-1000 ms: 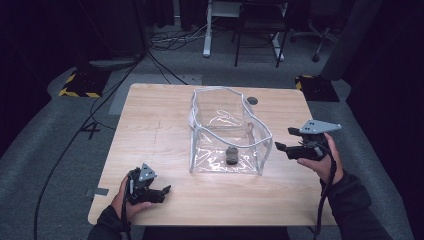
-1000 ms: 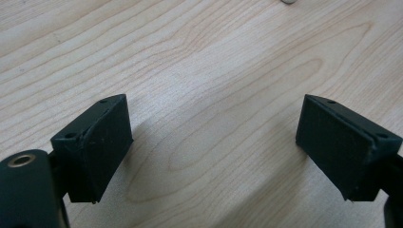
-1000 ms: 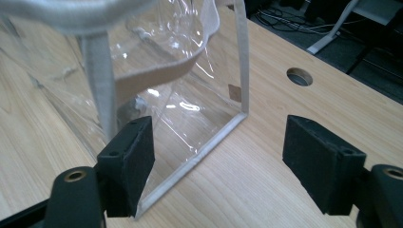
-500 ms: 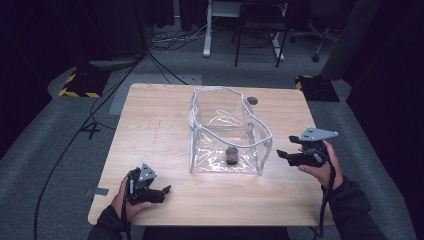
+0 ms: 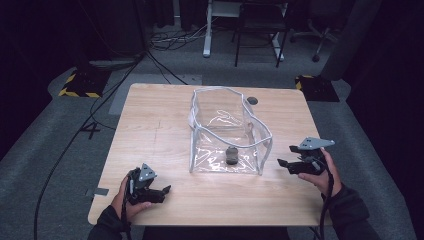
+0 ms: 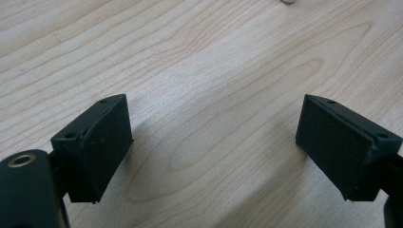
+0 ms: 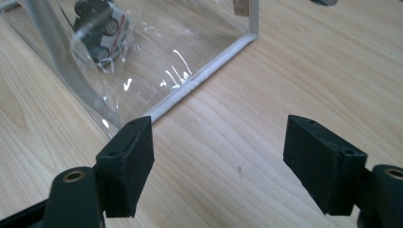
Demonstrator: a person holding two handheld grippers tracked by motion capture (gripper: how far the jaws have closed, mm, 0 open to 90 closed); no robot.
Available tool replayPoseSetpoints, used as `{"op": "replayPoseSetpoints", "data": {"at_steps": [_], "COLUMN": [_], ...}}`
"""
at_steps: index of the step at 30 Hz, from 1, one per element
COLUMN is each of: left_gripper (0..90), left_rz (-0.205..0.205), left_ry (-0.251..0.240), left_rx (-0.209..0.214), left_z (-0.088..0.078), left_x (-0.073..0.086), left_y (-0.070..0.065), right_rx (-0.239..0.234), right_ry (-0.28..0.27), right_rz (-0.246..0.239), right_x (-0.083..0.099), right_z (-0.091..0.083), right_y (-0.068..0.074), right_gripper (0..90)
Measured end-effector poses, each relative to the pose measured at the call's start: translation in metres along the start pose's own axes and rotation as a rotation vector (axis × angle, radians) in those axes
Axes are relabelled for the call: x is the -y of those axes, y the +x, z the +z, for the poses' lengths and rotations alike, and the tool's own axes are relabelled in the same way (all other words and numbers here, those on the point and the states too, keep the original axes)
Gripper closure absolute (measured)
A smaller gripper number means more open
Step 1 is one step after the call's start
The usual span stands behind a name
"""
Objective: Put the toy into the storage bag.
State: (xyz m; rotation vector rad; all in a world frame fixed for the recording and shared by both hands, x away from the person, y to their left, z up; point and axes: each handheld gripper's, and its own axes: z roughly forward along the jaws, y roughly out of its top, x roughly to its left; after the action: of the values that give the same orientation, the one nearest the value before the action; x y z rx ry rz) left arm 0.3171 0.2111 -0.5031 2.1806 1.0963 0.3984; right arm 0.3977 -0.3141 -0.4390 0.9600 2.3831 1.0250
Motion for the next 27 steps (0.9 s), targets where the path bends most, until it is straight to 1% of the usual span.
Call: {"op": "replayPoseSetpoints", "data": {"at_steps": [6,8,10,14,15,16,20,21,22,24,26,27], "left_gripper": [12.0,12.0,11.9,12.0,12.0,11.9,12.0,12.0,12.0,11.9,11.9,11.9], "left_rz": [0.000,0.000,0.000,0.000,0.000,0.000,0.000,0.000,0.000,0.000,0.000,0.000], "left_ry": [0.000,0.001,0.001,0.001,0.001,0.001,0.000,0.000,0.000,0.000,0.000,0.000], "left_rx": [0.000,0.001,0.001,0.001,0.001,0.001,0.000,0.000,0.001,0.001,0.000,0.000], "left_z": [0.000,0.000,0.000,0.000,0.000,0.000,0.000,0.000,0.000,0.000,0.000,0.000], "left_x": [0.000,0.000,0.000,0.000,0.000,0.000,0.000,0.000,0.000,0.000,0.000,0.000], "left_y": [0.000,0.000,0.000,0.000,0.000,0.000,0.000,0.000,0.000,0.000,0.000,0.000], "right_rx": [0.007,0.003,0.014,0.015,0.010,0.007,0.011,0.007,0.006,0.016,0.018,0.018], "right_ry": [0.030,0.045,0.059,0.066,0.071,0.067,0.078,0.075,0.076,0.081,0.082,0.081], "right_rz": [0.005,0.016,0.013,0.026,0.022,0.030,0.023,0.036,0.037,0.036,0.047,0.042], "right_x": [0.015,0.020,0.025,0.035,0.037,0.039,0.047,0.049,0.052,0.057,0.061,0.064], "right_z": [0.006,0.009,0.011,0.013,0.012,0.012,0.010,0.009,0.008,0.007,0.006,0.005], "right_y": [-0.001,0.000,0.000,0.001,0.000,0.001,-0.001,-0.001,-0.001,-0.002,-0.002,-0.004], "right_gripper": [26.0,26.0,26.0,26.0,26.0,26.0,25.7,25.7,25.7,25.6,25.4,25.4]}}
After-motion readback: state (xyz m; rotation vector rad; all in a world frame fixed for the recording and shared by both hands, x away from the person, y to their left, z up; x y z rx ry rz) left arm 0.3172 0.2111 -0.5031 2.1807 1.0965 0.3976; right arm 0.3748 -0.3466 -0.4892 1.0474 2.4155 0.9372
